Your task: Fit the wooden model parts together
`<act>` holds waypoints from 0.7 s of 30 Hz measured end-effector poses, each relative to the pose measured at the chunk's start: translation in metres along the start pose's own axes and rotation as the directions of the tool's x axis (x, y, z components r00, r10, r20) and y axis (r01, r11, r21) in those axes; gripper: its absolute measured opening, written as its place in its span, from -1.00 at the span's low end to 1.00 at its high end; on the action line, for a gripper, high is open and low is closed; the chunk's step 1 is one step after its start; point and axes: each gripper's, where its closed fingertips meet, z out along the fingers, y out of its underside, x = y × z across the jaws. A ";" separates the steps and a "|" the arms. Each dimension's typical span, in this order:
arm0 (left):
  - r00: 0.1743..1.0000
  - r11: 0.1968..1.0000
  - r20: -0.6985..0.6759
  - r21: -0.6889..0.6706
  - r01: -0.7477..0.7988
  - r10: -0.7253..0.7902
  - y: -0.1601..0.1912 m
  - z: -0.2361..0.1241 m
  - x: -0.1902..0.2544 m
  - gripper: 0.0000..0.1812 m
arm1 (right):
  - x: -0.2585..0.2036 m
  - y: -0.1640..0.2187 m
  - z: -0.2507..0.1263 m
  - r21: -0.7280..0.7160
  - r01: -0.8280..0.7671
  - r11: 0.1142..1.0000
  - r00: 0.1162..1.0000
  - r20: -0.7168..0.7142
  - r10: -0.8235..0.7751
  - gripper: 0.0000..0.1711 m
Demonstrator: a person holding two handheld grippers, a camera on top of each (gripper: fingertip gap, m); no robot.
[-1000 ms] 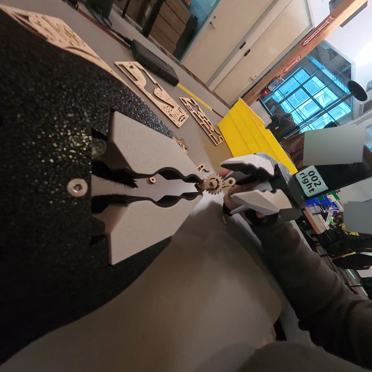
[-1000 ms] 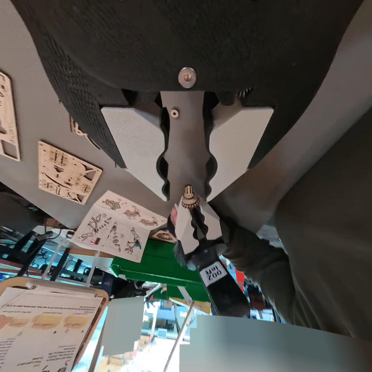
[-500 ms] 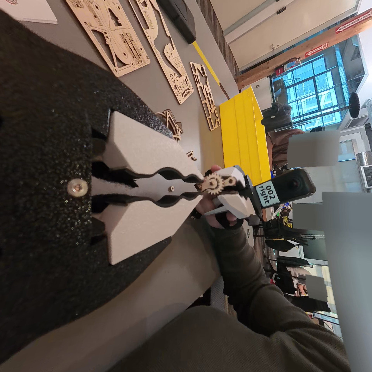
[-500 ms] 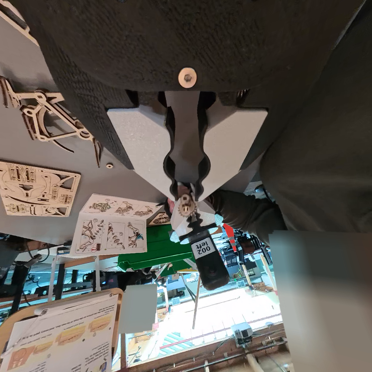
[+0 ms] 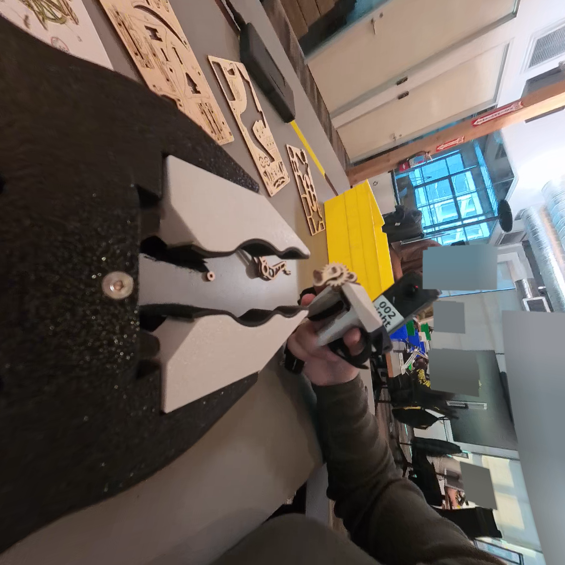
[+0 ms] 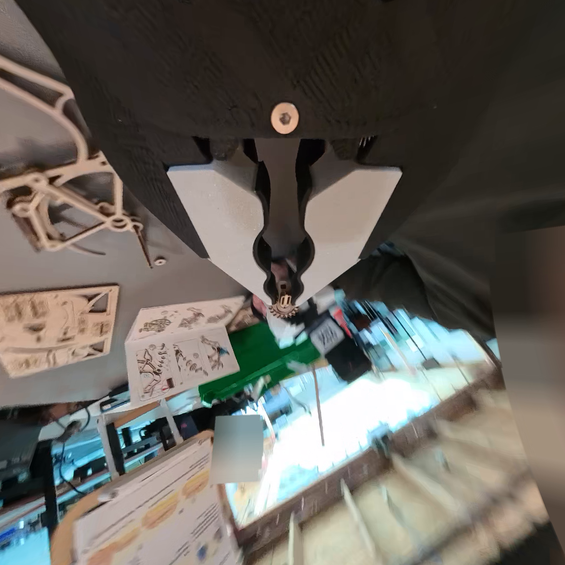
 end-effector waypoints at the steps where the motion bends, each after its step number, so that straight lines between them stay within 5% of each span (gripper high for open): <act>1: 1.000 1.000 0.002 0.000 0.002 -0.002 0.000 0.000 -0.001 -0.68 | 0.004 -0.006 -0.002 0.036 -0.083 0.996 0.997 0.005 0.083 -0.92; 9: 1.000 1.000 0.014 0.011 0.018 -0.018 -0.001 -0.001 -0.004 -0.67 | 0.050 -0.007 -0.021 0.148 -0.472 0.869 0.876 -0.037 0.481 -0.92; 21: 1.000 1.000 0.012 0.007 0.010 -0.010 -0.001 -0.001 -0.003 -0.72 | 0.053 -0.012 -0.025 0.177 -0.413 0.893 0.900 -0.069 0.430 -0.92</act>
